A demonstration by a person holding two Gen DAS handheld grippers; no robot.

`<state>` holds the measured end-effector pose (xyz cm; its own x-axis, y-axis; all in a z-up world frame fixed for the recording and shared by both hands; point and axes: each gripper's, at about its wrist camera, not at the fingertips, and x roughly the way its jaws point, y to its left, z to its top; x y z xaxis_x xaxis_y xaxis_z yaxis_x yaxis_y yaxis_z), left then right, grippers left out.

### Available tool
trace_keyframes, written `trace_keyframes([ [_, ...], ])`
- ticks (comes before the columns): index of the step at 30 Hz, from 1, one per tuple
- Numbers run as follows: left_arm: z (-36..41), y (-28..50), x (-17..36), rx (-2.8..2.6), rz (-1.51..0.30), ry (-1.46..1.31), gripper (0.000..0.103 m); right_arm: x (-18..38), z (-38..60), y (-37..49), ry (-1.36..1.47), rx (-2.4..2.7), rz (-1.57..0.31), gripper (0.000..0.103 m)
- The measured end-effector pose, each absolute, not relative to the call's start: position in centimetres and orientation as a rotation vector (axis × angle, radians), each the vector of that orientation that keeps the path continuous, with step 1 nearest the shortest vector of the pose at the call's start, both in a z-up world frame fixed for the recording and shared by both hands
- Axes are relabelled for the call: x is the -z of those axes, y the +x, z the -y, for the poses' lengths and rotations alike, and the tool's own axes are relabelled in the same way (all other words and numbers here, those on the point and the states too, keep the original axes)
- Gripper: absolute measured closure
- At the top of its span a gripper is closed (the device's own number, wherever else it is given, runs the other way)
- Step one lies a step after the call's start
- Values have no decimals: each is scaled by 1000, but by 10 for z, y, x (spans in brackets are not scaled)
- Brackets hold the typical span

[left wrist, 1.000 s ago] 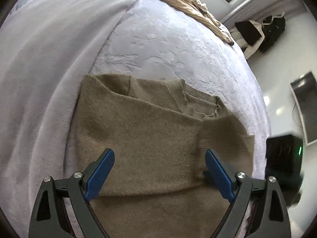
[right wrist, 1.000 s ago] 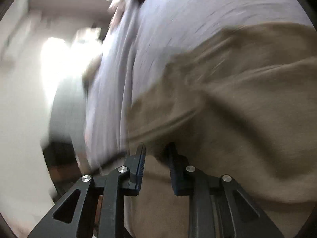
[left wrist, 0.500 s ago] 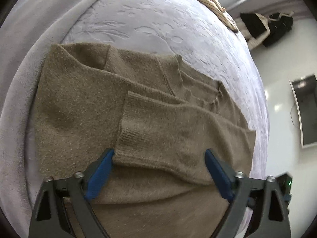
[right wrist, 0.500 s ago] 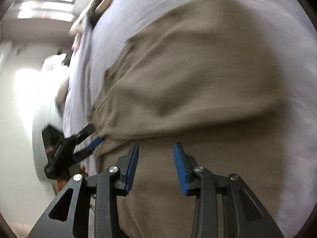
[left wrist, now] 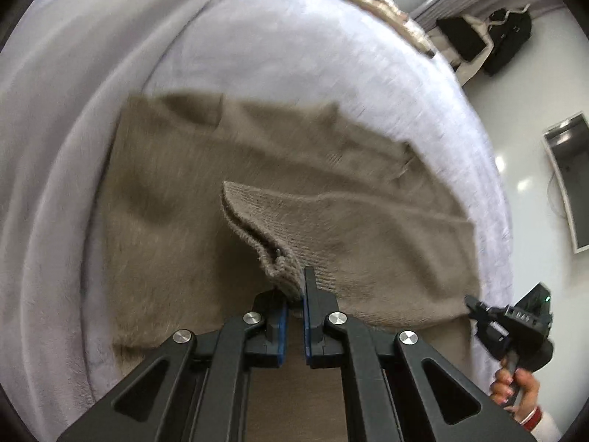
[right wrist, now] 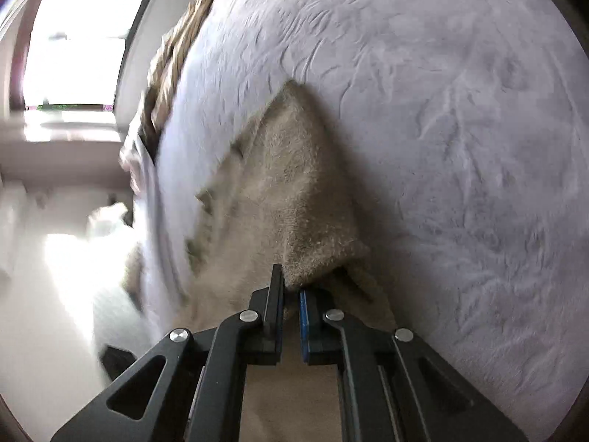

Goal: Fold small clothes

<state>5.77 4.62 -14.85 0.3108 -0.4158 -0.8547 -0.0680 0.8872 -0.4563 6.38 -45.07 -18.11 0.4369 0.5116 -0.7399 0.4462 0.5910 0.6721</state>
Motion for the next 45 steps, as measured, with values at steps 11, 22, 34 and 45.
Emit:
trace_keyframes([
  [11,-68,39,138,14,-1248,-266,24,186,455,61,936,2,-1210,88],
  [22,-43,54,134,40,-1238,-163,24,127,466,39,667,101,-1151,82],
  [34,-122,47,169,153,-1398,-437,25,184,498,72,928,-159,-1262,47],
  [45,-135,38,166,90,-1361,-336,43,184,483,82,704,-125,-1361,87],
])
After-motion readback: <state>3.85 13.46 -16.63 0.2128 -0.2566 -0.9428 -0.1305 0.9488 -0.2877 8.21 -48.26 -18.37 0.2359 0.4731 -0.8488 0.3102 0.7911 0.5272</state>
